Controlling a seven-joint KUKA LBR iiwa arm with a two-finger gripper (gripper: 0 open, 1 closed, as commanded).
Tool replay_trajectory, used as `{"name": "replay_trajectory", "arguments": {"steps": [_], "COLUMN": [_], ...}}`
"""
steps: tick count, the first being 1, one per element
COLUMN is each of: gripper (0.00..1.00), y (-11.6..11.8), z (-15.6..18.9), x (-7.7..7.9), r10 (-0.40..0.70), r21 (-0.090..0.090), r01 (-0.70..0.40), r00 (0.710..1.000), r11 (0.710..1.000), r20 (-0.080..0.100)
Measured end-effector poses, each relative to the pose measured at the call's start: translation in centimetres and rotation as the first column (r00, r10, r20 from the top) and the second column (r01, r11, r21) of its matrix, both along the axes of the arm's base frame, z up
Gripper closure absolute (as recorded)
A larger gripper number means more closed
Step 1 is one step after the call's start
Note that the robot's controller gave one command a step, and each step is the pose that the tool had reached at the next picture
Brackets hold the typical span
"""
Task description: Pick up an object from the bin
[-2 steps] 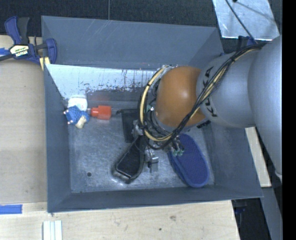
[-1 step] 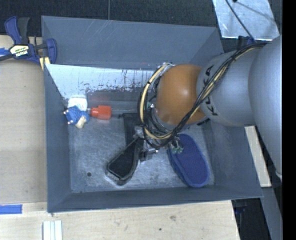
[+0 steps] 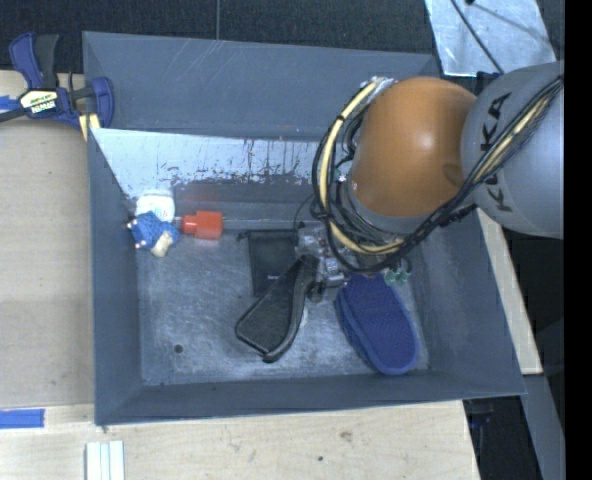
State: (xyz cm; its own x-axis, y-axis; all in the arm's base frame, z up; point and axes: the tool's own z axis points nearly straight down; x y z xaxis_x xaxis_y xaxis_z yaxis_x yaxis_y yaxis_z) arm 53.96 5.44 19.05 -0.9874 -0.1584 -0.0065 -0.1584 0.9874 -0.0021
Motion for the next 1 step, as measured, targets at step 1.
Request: {"name": "replay_trajectory", "arguments": {"steps": [1], "gripper": [1.00], "y": [0.50], "z": [5.85], "x": [0.26], "r10": [0.333], "r21": [0.000], "r01": [-0.333], "r00": [0.943], "r11": [0.943], "r20": [-0.001]}}
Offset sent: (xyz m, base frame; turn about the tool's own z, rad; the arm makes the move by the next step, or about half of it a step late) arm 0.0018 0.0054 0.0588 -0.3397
